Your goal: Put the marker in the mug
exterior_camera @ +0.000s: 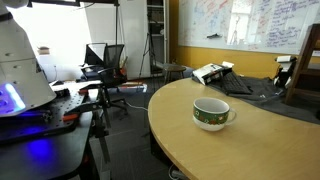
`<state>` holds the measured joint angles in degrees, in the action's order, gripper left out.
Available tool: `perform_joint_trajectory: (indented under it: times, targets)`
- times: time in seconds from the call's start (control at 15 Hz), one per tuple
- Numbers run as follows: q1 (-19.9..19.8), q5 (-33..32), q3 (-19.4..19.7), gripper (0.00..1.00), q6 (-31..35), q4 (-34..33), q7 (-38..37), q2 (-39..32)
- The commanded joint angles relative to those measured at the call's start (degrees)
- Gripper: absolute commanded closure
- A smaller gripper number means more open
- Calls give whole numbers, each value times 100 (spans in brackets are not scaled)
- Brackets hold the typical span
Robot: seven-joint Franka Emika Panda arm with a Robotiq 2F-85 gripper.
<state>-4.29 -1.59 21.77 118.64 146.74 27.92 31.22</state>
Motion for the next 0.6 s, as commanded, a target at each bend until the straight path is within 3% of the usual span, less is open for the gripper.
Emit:
perform_joint_trajectory:
  times: [0.0, 0.13, 0.27, 0.4, 0.53]
  targets:
    - [111, -119, -399, 0, 233, -167, 140, -450]
    - [336, -182, -737, 0, 660, -279, 67, -887]
    - [521, -320, -1107, 0, 1607, -366, 20, -1470]
    - [584, -530, -1436, 0, 2532, -538, -168, -2104]
    - [571, -784, -1623, 0, 2958, -942, -100, -2912]
